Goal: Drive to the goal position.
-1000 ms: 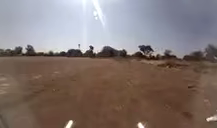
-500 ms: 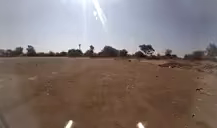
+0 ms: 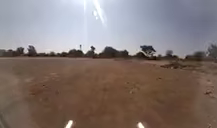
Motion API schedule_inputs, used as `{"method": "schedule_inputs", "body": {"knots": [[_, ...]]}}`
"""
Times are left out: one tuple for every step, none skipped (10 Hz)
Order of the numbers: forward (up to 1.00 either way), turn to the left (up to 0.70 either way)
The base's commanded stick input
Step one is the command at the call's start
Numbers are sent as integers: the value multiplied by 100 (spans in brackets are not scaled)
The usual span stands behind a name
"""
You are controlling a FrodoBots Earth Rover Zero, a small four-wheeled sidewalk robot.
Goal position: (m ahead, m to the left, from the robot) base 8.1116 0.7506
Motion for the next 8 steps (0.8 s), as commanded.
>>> {"method": "schedule_inputs", "body": {"knots": [[50,0],[50,0],[50,0],[50,0],[50,0],[50,0],[50,0],[50,0]]}}
